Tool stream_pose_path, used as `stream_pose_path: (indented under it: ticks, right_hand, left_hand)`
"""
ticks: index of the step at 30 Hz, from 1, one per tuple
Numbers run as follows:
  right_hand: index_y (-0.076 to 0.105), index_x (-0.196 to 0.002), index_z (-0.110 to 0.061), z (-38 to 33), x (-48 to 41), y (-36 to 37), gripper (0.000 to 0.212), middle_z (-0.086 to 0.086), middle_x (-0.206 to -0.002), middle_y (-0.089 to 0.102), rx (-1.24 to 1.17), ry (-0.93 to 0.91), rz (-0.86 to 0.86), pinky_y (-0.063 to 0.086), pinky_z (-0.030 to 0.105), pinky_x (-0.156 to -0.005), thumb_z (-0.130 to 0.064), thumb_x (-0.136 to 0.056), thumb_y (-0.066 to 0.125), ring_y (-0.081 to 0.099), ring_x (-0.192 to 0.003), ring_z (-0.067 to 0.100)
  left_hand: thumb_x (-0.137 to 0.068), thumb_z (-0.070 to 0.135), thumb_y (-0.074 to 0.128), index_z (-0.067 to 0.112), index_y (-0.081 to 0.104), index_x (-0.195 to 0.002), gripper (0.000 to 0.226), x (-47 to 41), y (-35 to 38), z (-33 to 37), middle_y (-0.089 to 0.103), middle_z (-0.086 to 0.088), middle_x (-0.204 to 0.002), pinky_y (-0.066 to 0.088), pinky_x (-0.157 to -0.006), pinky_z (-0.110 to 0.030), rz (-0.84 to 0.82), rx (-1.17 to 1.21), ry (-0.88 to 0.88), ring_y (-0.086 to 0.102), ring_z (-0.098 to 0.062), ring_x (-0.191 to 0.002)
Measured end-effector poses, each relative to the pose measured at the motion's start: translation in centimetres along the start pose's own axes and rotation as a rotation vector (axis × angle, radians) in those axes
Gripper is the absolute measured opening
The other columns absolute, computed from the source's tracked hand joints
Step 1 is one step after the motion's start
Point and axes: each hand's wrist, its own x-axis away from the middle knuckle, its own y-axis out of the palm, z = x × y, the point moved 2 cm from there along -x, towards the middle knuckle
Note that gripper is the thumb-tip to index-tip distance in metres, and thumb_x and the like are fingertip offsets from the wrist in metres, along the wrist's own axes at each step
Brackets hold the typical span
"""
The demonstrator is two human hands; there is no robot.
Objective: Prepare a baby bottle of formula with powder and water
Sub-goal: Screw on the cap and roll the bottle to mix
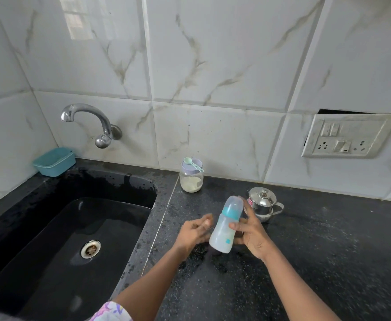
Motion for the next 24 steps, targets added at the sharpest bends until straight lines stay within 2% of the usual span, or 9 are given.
stream_pose_path:
  ticks: [2, 4, 6, 8, 11, 15, 19, 20, 24]
  right_hand:
    - [0.045, -0.129, -0.041, 0.6, 0.0, -0.3, 0.077, 0.008, -0.113, 0.060, -0.226, -0.048, 0.117, 0.052, 0.058, -0.076, 0.002, -0.069, 0.067, 0.059, -0.102, 0.032]
    - [0.046, -0.128, -0.039, 1.3, 0.0, 0.1, 0.070, 0.006, -0.112, 0.060, -0.395, -0.054, 0.176, 0.056, 0.051, -0.069, -0.002, -0.072, 0.065, 0.059, -0.101, 0.030]
    - [0.044, -0.129, -0.035, 2.1, 0.2, 1.1, 0.065, 0.007, -0.112, 0.059, -0.422, 0.004, 0.178, 0.057, 0.047, -0.065, -0.006, -0.075, 0.065, 0.059, -0.100, 0.029]
    - [0.041, -0.130, -0.035, 2.5, 0.4, 1.7, 0.067, 0.007, -0.112, 0.059, -0.336, 0.052, 0.163, 0.056, 0.047, -0.063, -0.007, -0.074, 0.066, 0.061, -0.098, 0.030]
    - [0.039, -0.133, -0.037, 2.3, 0.2, 1.2, 0.077, 0.007, -0.120, 0.055, -0.349, 0.011, 0.223, 0.055, 0.048, -0.063, -0.007, -0.069, 0.068, 0.058, -0.104, 0.031]
    - [0.039, -0.135, -0.033, 2.6, 0.0, 1.3, 0.066, 0.009, -0.122, 0.054, -0.659, -0.064, 0.294, 0.058, 0.046, -0.058, -0.007, -0.079, 0.062, 0.056, -0.107, 0.031]
    - [0.039, -0.132, -0.033, 2.5, 0.3, 2.5, 0.077, 0.008, -0.120, 0.053, -0.349, -0.037, 0.208, 0.056, 0.049, -0.065, -0.004, -0.071, 0.074, 0.057, -0.107, 0.030]
    - [0.039, -0.132, -0.033, 2.5, 0.3, 2.6, 0.077, 0.007, -0.119, 0.054, -0.335, -0.037, 0.220, 0.055, 0.051, -0.067, -0.003, -0.071, 0.074, 0.057, -0.107, 0.030]
    - [0.042, -0.128, -0.031, 3.3, 0.2, 2.8, 0.052, 0.008, -0.118, 0.056, -0.643, -0.074, 0.345, 0.059, 0.049, -0.062, -0.005, -0.086, 0.059, 0.059, -0.102, 0.029]
  left_hand:
    - [-0.095, 0.022, 0.051, 0.006, 0.053, -0.129, 0.038, -0.1, -0.7, -0.4, 0.057, -0.001, -0.128, 0.048, -0.099, -0.034, 0.217, -0.011, 0.042, 0.056, -0.017, -0.117]
    - [-0.097, 0.022, 0.046, 0.008, 0.059, -0.123, 0.031, -0.4, -1.0, -1.0, 0.066, -0.006, -0.115, 0.052, -0.092, -0.031, 0.377, -0.104, 0.053, 0.063, -0.016, -0.103]
    - [-0.100, 0.019, 0.040, 0.008, 0.064, -0.108, 0.028, -0.2, -0.9, -1.6, 0.069, -0.006, -0.091, 0.054, -0.071, -0.020, 0.469, -0.160, 0.031, 0.064, -0.014, -0.082]
    - [-0.101, 0.020, 0.037, 0.008, 0.064, -0.097, 0.030, 0.2, -0.8, -2.1, 0.065, -0.002, -0.077, 0.050, -0.061, -0.019, 0.530, -0.236, 0.043, 0.059, -0.013, -0.071]
    - [-0.100, 0.023, 0.038, 0.015, 0.060, -0.092, 0.025, 0.5, -0.7, -2.2, 0.064, 0.000, -0.077, 0.051, -0.070, -0.030, 0.501, -0.362, 0.092, 0.059, -0.013, -0.073]
    - [-0.099, 0.021, 0.041, 0.016, 0.058, -0.100, 0.018, 0.4, -0.7, -2.4, 0.066, 0.001, -0.084, 0.052, -0.077, -0.038, 0.486, -0.461, 0.089, 0.062, -0.015, -0.079]
    - [-0.097, 0.017, 0.044, 0.013, 0.058, -0.109, 0.019, 0.3, -0.6, -2.6, 0.066, 0.000, -0.096, 0.048, -0.074, -0.030, 0.509, -0.580, 0.087, 0.061, -0.018, -0.087]
    - [-0.097, 0.017, 0.045, 0.013, 0.058, -0.109, 0.019, 0.4, -0.5, -2.6, 0.066, 0.001, -0.097, 0.048, -0.075, -0.030, 0.509, -0.583, 0.086, 0.062, -0.017, -0.088]
    - [-0.097, 0.017, 0.046, 0.012, 0.059, -0.108, 0.019, 0.5, -0.4, -2.5, 0.066, 0.002, -0.088, 0.054, -0.080, -0.037, 0.506, -0.561, 0.088, 0.064, -0.016, -0.083]
